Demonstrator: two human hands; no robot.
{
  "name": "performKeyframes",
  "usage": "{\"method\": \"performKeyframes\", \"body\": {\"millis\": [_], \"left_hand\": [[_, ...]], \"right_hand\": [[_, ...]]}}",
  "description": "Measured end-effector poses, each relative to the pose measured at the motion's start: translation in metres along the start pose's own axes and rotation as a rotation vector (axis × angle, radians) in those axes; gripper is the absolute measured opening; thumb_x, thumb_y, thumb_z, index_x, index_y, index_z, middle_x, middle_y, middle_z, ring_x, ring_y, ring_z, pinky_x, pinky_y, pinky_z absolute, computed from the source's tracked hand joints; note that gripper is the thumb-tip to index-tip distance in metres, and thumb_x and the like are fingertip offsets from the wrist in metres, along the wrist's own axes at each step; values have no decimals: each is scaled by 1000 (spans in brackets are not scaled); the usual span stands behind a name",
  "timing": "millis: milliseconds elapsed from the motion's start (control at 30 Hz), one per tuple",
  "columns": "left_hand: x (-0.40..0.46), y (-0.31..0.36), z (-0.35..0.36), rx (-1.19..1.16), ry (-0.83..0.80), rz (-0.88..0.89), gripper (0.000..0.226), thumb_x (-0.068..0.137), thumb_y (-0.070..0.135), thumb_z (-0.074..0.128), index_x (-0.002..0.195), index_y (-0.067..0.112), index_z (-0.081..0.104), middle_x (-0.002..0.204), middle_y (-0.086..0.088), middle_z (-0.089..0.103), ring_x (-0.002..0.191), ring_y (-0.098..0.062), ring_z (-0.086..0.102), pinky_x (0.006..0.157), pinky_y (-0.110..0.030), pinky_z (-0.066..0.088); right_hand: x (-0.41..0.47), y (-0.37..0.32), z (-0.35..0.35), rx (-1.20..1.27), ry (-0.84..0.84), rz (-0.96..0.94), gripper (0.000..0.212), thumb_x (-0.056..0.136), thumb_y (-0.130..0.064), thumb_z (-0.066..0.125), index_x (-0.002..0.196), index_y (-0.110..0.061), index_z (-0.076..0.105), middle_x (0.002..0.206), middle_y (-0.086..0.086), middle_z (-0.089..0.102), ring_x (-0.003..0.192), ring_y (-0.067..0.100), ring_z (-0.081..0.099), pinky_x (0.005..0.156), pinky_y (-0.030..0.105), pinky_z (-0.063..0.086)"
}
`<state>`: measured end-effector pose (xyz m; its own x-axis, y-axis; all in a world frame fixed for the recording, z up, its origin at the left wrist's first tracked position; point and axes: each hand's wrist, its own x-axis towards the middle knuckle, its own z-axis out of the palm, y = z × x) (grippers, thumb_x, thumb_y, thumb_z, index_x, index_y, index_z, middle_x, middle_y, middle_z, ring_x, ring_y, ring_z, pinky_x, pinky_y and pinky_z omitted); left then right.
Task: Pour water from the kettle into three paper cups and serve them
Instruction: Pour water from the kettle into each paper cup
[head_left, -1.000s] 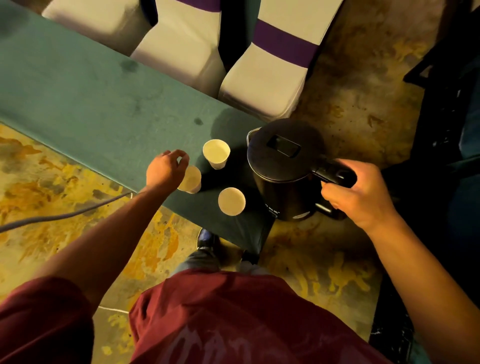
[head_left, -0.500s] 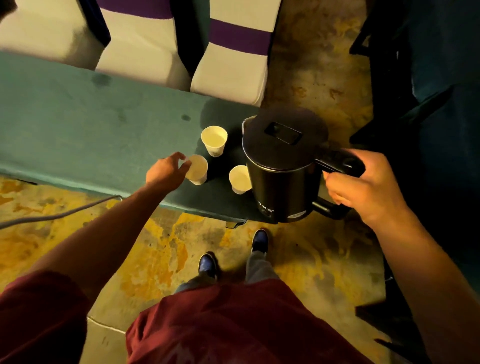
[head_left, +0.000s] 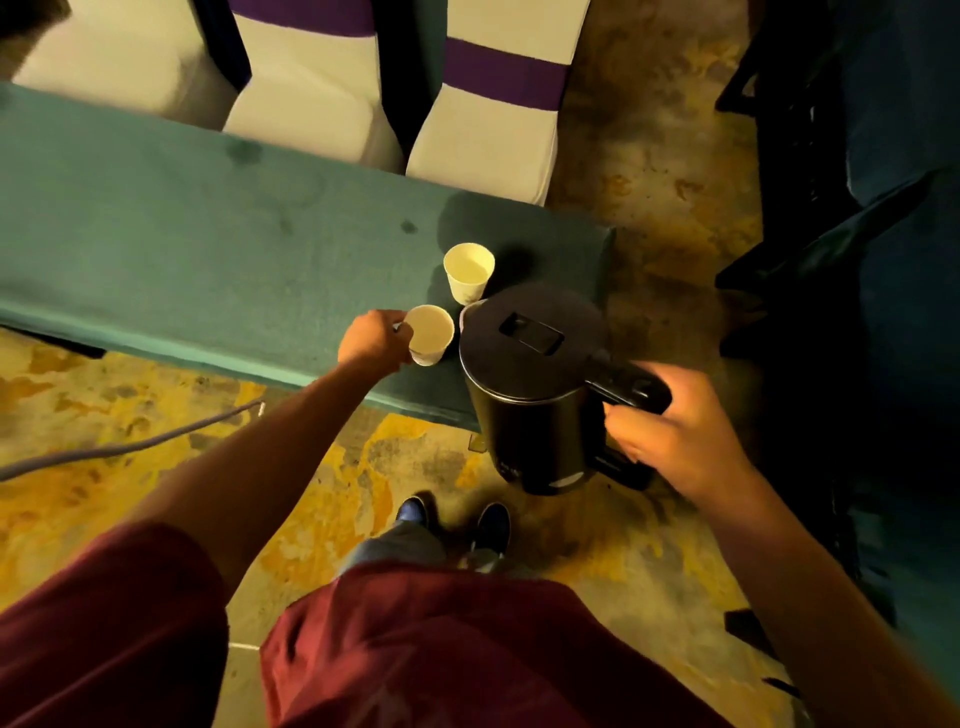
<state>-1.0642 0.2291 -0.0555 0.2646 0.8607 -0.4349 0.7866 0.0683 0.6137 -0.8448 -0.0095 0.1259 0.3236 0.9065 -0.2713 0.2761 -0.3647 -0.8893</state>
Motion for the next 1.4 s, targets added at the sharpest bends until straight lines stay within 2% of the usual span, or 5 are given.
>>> {"method": "performKeyframes", "body": {"millis": [100,233,433,567,1400], "left_hand": [[2,-6,-5,4,-49,16,35,95,15,48,124,13,68,73,-12,74,51,-19,66,53,-26,57],[9,-17,-12,51,-97,81,34,98,19,48,125,14,67,68,-7,71,40,-5,61,40,-15,49],[18,-26,-22,171,-139,214,31,96,24,47,112,16,74,72,-11,75,53,-22,70,59,-37,62],[24,-29,-20,177,-164,244,35,95,29,47,115,15,73,83,-17,75,68,-34,73,67,-47,62],[25,-31,-18,78,-208,248,33,98,29,48,117,18,72,80,-10,76,64,-23,72,66,-40,63]], "right_hand": [[4,0,15,-55,19,33,20,64,-14,62,70,3,54,55,16,50,52,22,48,52,36,37],[5,2,42,-109,55,101,24,62,-15,61,67,5,49,55,8,46,52,20,44,52,37,34],[3,2,78,-199,88,170,21,63,-23,61,60,-8,47,46,-9,43,45,6,35,48,25,32],[8,8,92,-190,83,214,32,64,-24,63,70,6,52,55,2,44,50,16,40,54,33,36],[32,4,105,-223,39,342,24,62,-31,63,56,-18,44,50,-2,41,50,20,41,54,36,35]]}}
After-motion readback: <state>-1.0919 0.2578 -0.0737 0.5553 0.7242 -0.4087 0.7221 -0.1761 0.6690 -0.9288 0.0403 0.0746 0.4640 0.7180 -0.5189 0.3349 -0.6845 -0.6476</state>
